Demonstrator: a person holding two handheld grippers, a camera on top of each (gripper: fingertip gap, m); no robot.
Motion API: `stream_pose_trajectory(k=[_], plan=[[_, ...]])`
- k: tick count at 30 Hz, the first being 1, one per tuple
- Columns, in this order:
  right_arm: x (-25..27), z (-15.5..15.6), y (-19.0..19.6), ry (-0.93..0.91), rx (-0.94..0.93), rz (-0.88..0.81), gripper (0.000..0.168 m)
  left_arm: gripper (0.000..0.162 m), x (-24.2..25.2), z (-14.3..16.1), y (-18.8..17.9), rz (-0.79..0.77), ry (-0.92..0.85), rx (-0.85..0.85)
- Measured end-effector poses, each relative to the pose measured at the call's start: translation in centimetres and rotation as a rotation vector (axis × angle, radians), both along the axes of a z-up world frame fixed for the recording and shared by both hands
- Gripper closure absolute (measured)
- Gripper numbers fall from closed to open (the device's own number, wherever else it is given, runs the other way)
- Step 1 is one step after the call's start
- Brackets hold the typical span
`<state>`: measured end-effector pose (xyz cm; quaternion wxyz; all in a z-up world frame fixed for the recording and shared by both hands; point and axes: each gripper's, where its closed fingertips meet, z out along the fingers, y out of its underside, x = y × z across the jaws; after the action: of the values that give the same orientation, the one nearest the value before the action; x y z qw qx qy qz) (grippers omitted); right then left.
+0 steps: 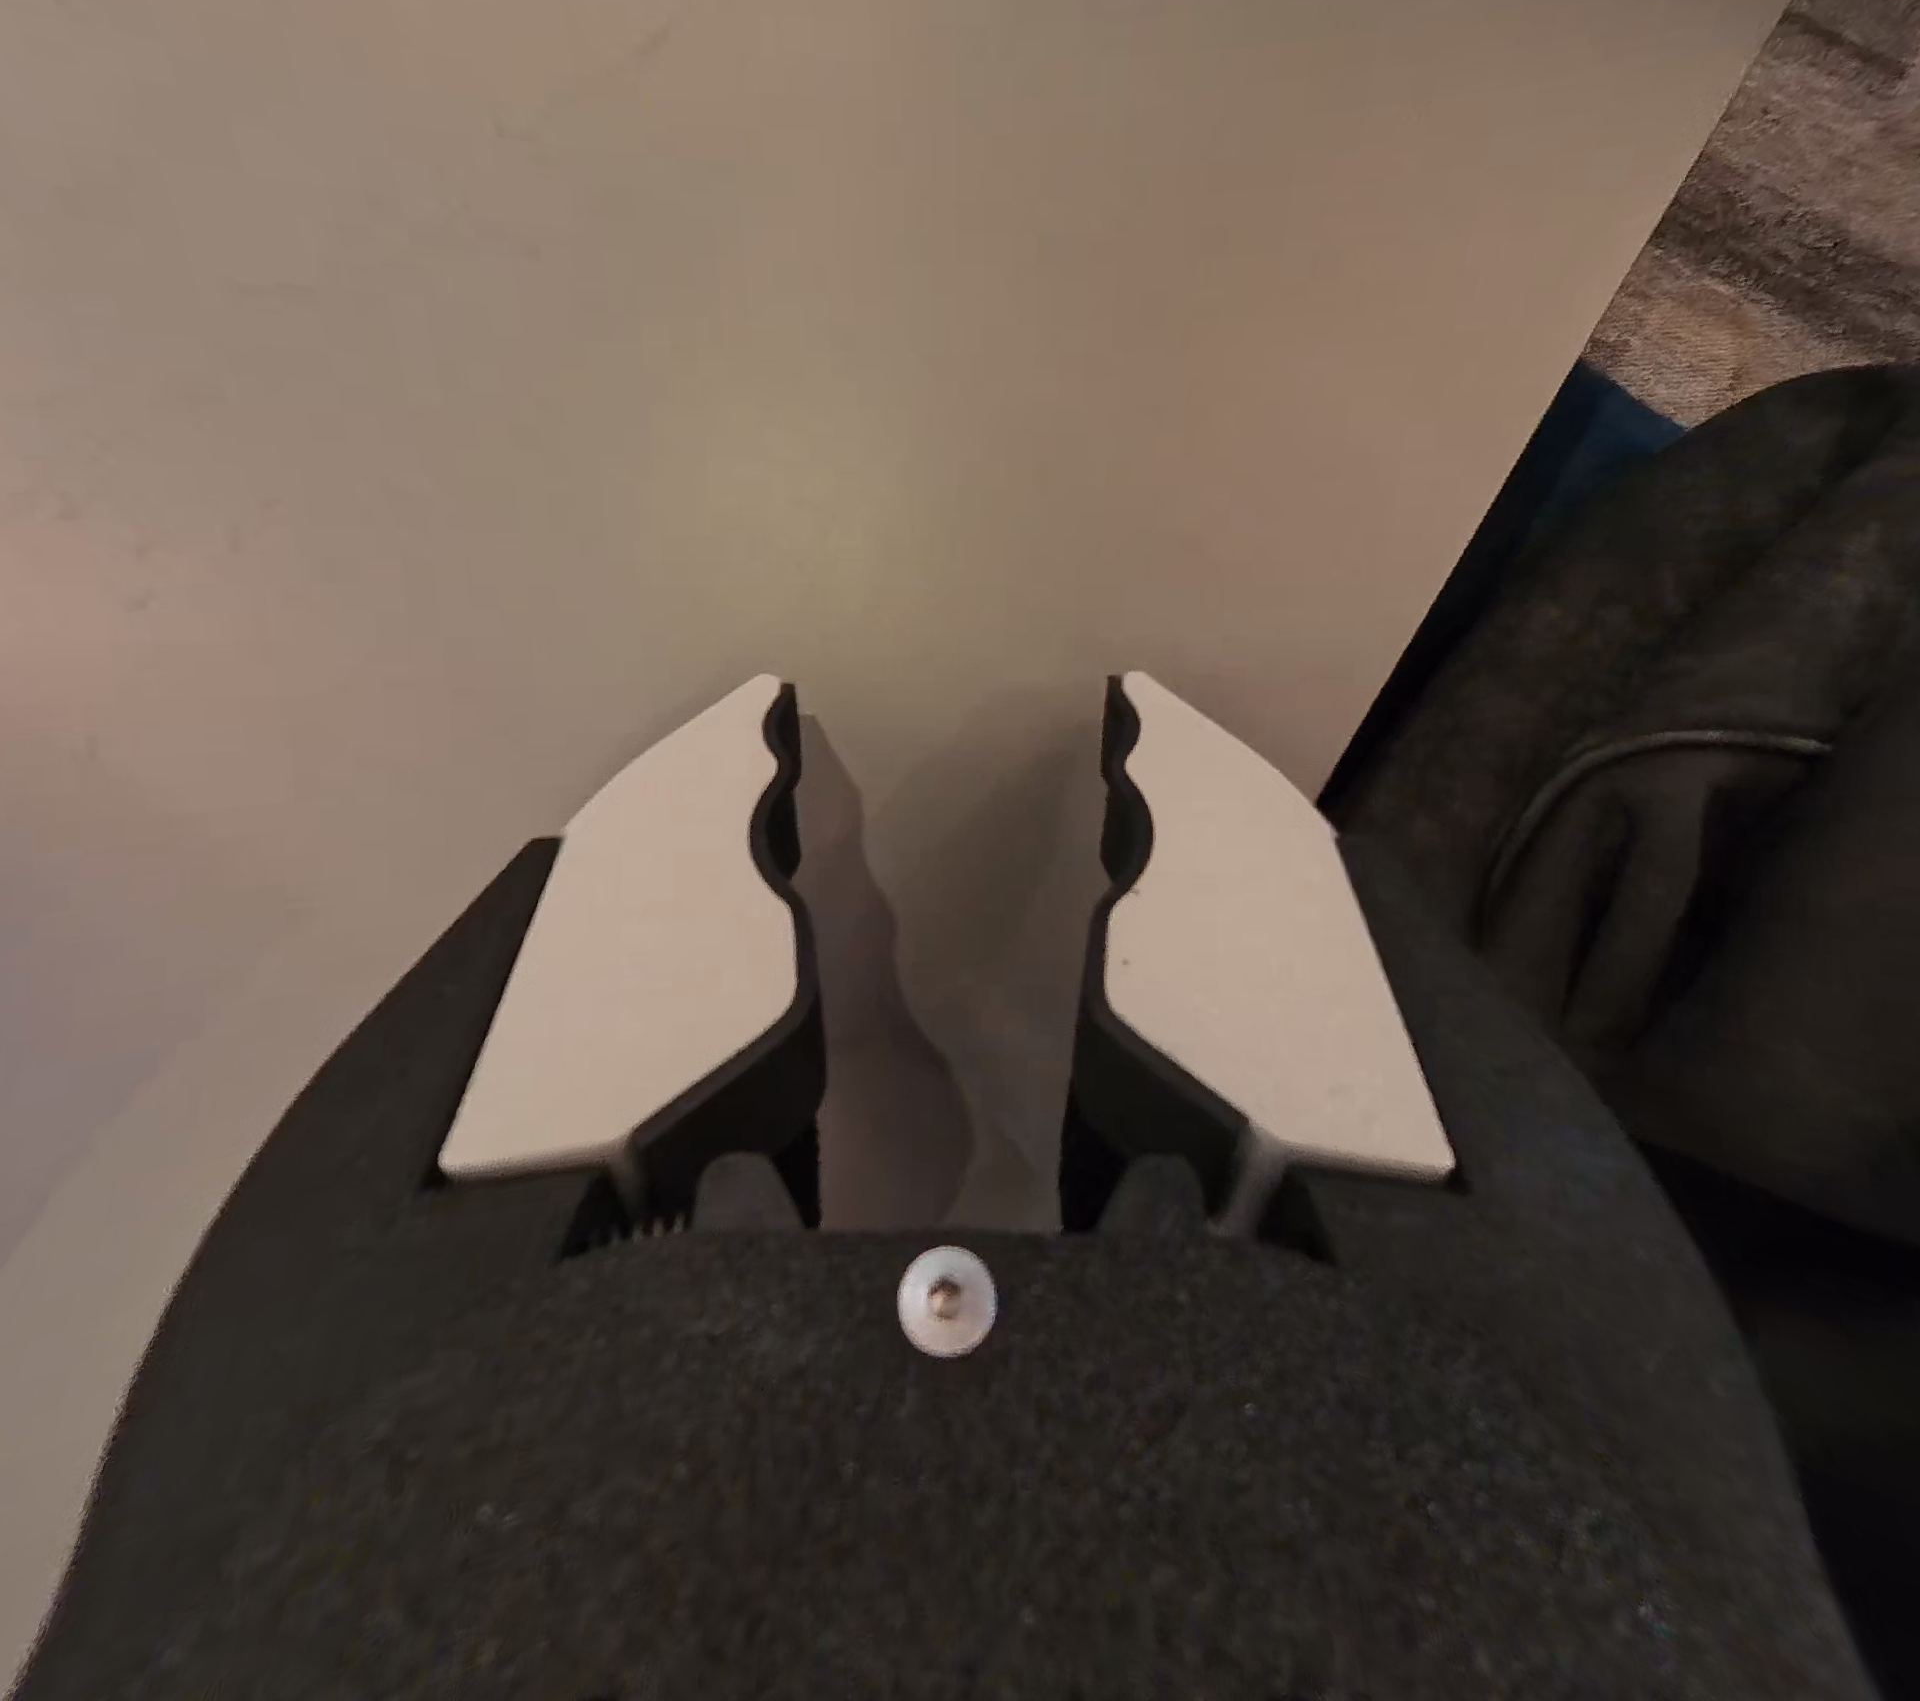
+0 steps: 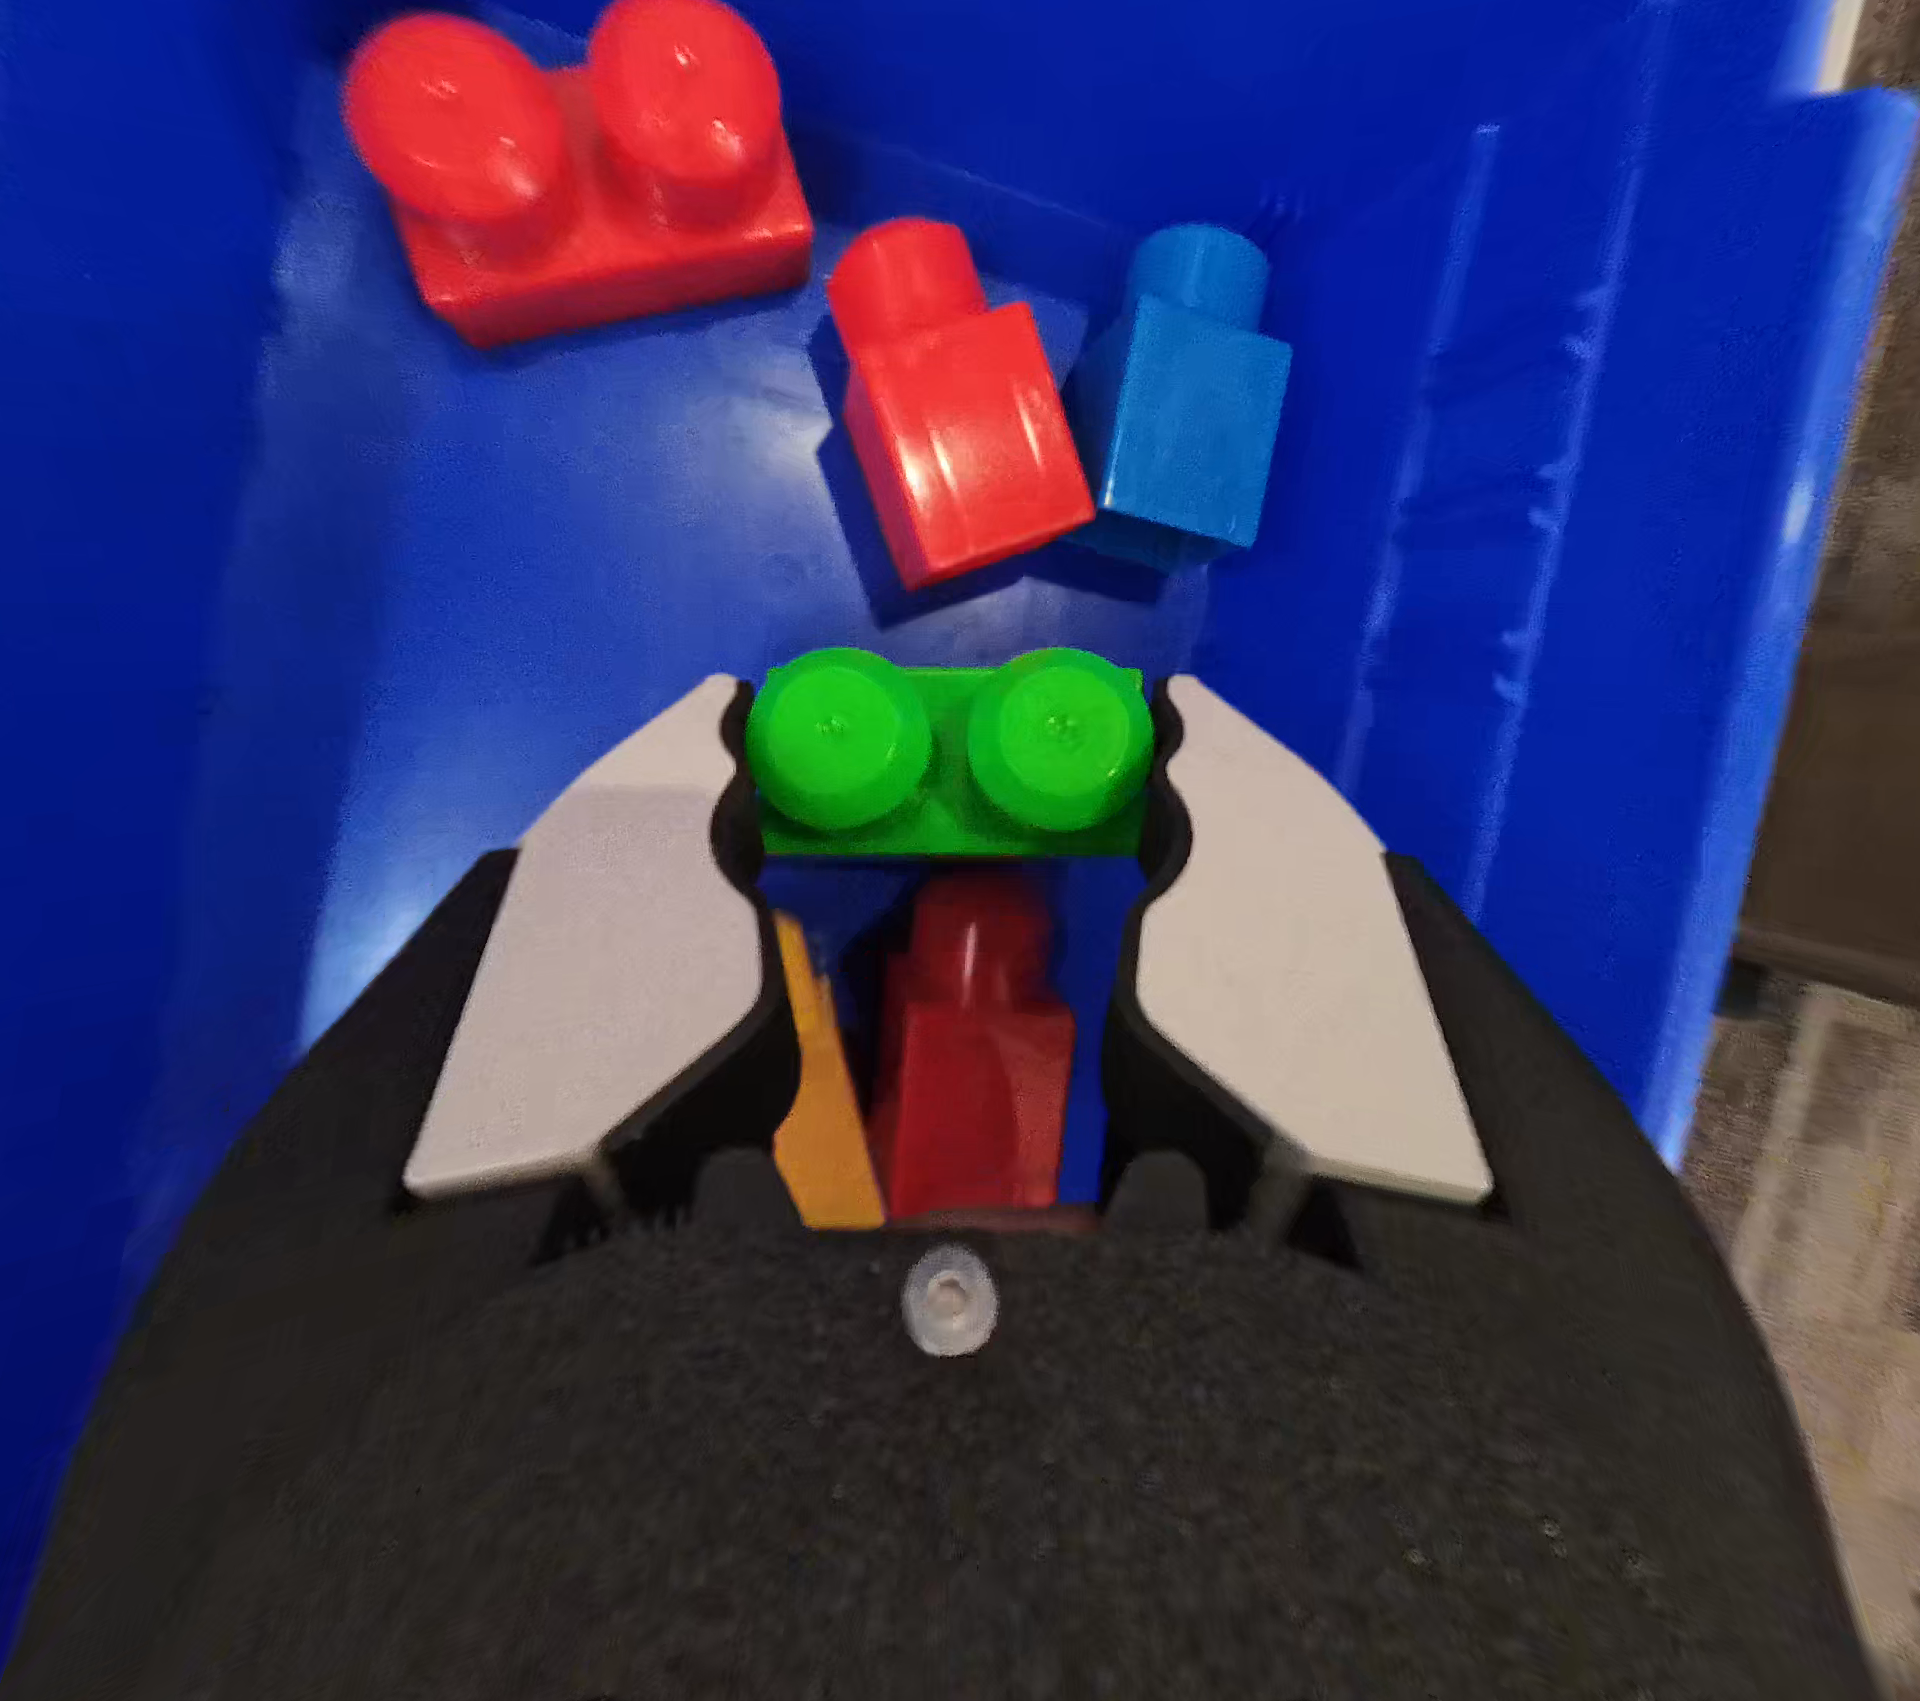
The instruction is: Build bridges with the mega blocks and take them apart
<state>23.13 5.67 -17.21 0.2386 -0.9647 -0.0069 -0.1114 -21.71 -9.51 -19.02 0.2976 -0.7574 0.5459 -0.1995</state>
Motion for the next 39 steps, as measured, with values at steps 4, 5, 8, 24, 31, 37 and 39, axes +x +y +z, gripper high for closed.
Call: stream_pose_trajectory(k=[4,5,8,24,31,37,39], plan=[[0.4,-1.4,1.1,0.011,-0.011,-0.011,0.096,0.106,-0.4,-0.4,0.1,0.012,0.013,-0.004],[0.6,-1.4,1.1,0.013,-0.006,-0.018,0.095,0.106,-0.5,-0.5,0.1,0.016,0.010,-0.009],[1.4,0.2,0.2,-0.047,0.020,-0.040,0.083,0.106,-1.0,-0.5,0.2,0.036,0.001,-0.024],[-33.6,5.0,-13.7,0.719,0.629,0.601,0.109,0.104,-1.9,2.0,2.7,0.185,-0.207,-0.051],[-33.3,5.8,-14.2,0.820,0.686,0.577,0.115,0.104,-2.5,2.4,3.2,0.185,-0.213,-0.036],[-32.7,6.0,-14.2,0.886,0.694,0.569,0.118,0.110,-8.0,10.7,8.5,0.167,-0.264,0.078],[-32.7,6.2,-14.4,0.901,0.700,0.580,0.119,0.111,-10.5,13.2,11.7,0.131,-0.197,0.124]])
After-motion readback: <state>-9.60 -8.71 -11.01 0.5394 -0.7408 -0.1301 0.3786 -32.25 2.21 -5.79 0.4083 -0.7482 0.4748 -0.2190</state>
